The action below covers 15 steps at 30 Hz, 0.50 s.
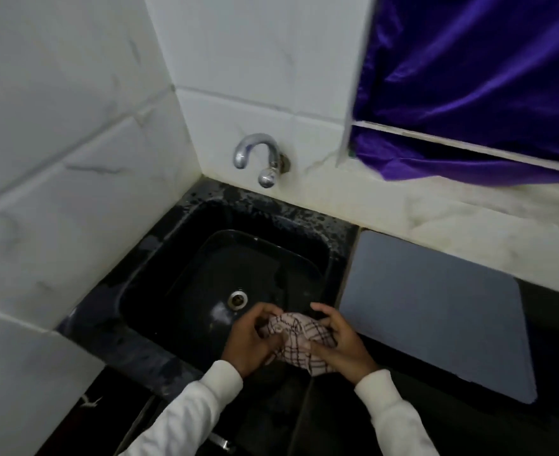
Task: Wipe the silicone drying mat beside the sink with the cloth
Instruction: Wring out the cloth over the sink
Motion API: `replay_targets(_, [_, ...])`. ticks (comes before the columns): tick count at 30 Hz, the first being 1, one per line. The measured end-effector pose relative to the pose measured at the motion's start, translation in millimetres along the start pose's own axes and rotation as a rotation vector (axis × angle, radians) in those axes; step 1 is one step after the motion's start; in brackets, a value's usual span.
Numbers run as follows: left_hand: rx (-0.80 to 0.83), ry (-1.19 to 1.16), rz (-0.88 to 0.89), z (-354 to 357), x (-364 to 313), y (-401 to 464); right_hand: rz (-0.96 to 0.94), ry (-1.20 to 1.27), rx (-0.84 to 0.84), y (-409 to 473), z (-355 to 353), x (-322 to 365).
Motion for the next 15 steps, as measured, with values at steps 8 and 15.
replay_targets(8, [-0.483,-0.041,-0.064,-165.1,25.9,-15.2,-0.057,-0.062,0.072,159.0,83.3,71.4])
replay_targets(15, [-0.763,0.001,-0.148,-262.6,57.3,-20.0,-0.097,-0.214,0.027,287.2,174.2,110.3])
Point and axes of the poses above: each hand's wrist, its own y-axis towards the middle knuckle, its own z-axis out of the palm, x = y × z, the point moved 1 cm from there along y, towards the middle knuckle, and after that the axes turned 14 degrees about x, right-handed, at the moved point
